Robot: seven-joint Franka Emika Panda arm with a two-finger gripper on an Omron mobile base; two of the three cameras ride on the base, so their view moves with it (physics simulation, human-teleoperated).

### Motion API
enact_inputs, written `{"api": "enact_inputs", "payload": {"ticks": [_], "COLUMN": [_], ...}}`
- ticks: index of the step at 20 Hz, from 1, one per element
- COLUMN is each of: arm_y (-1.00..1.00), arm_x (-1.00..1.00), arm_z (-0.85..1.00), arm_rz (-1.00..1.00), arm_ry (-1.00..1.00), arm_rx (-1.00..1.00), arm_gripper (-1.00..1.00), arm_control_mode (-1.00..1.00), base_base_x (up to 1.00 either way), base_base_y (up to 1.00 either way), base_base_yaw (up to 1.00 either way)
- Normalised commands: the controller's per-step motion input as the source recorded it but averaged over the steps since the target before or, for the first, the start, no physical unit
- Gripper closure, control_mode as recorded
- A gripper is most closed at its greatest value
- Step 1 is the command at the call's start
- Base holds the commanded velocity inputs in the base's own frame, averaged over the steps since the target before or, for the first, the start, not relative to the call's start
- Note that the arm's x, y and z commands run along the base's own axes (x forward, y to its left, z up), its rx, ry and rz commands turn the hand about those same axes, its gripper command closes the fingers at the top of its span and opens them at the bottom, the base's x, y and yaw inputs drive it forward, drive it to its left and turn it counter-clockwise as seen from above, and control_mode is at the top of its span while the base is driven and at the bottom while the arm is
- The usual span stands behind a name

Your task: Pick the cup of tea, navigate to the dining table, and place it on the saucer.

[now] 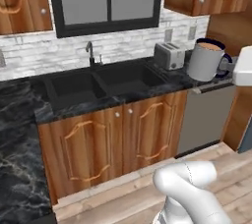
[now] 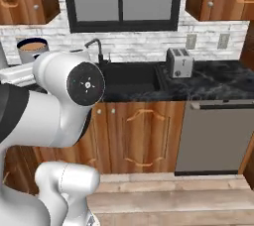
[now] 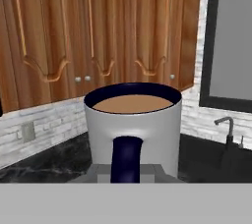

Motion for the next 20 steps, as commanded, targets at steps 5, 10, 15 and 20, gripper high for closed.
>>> {"api": "enact_inputs", "payload": {"ticks": [5, 10, 15, 20], "arm_y": [0.0, 0.0, 0.0, 0.0], "arm_x": [0.0, 0.0, 0.0, 0.0], "arm_z": [0.0, 0.0, 0.0, 0.0], "arm_rz": [0.0, 0.0, 0.0, 0.0], "arm_ry": [0.0, 0.0, 0.0, 0.0], "arm_rx": [0.0, 0.0, 0.0, 0.0], "arm_gripper": [1.0, 1.0, 1.0, 1.0], "arm_control_mode": [1.0, 1.0, 1.0, 1.0], "base_base_x": [-0.14, -0.01, 0.0, 0.0], "base_base_y": [-0.05, -0.05, -0.1, -0.15], "base_base_yaw": [-0.66, -0.67, -0.63, -0.59]}}
